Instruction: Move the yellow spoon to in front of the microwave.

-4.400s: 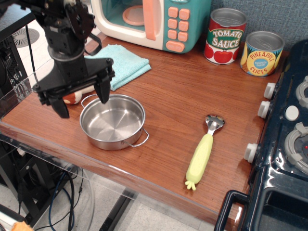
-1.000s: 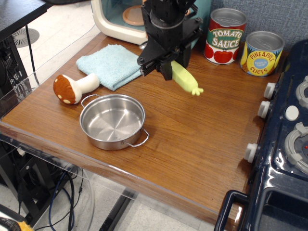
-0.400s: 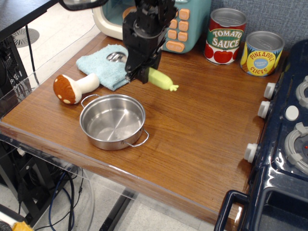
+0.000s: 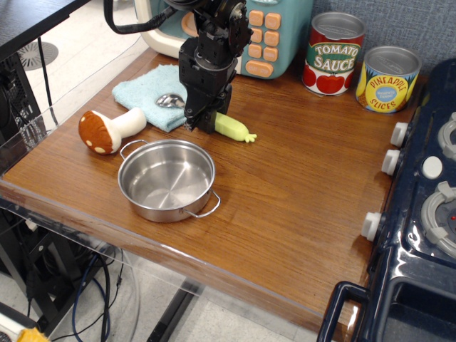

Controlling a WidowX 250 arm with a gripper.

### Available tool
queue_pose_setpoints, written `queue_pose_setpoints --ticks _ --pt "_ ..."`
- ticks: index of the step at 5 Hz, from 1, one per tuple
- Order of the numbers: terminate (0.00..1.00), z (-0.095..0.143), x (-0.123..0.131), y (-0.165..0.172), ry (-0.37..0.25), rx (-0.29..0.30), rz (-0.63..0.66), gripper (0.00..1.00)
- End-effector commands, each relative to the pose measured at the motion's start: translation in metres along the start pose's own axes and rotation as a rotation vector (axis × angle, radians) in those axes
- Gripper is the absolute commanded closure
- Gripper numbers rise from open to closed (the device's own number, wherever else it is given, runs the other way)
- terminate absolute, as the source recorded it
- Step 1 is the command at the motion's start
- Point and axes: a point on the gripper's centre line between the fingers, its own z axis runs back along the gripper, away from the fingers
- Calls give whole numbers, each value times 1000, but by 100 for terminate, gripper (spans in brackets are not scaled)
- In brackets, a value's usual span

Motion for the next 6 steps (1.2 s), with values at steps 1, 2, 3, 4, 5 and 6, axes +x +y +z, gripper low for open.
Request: queue_pose_setpoints --ticks 1,2,3,4,5,6 --pt "0 20 -2 4 -15 -20 -15 0" --pt "0 29 5 4 -17 -36 -14 0" --pt "0 38 10 2 -22 -37 -11 0" --pt "0 53 16 1 -36 -48 6 0" --pt "0 75 22 1 -32 -67 34 0" --pt "0 91 26 4 -25 -91 62 0"
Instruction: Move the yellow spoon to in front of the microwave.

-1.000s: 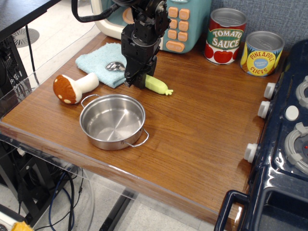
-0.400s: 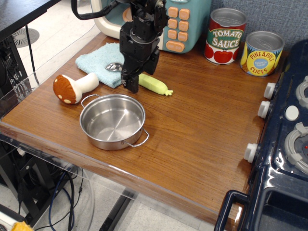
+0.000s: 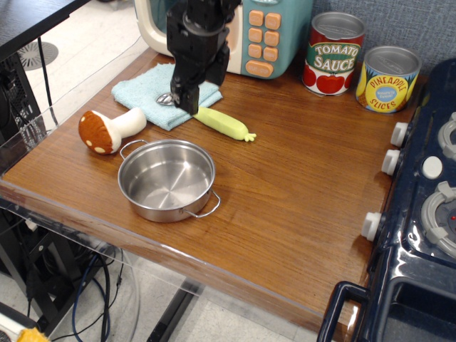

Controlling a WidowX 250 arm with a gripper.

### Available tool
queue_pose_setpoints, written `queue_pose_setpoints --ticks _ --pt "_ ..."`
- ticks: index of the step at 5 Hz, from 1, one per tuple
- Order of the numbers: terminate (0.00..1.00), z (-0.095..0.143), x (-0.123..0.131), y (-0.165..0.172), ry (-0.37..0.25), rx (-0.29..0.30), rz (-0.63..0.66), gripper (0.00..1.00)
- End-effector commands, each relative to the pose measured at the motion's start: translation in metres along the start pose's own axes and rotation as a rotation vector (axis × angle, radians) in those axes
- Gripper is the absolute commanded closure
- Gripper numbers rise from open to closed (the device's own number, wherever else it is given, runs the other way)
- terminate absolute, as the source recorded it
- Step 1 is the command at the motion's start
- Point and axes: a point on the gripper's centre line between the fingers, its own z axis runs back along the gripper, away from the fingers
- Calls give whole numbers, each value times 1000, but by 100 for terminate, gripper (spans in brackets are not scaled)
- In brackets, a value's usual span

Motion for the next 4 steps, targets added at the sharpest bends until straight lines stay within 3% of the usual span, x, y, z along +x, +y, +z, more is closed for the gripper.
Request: queue_pose_setpoints --ticks 1,3,4 --pt "0 42 5 8 -12 -85 54 0" --pt "0 42 5 8 -12 -85 54 0" --pt "100 42 5 8 -12 -85 54 0"
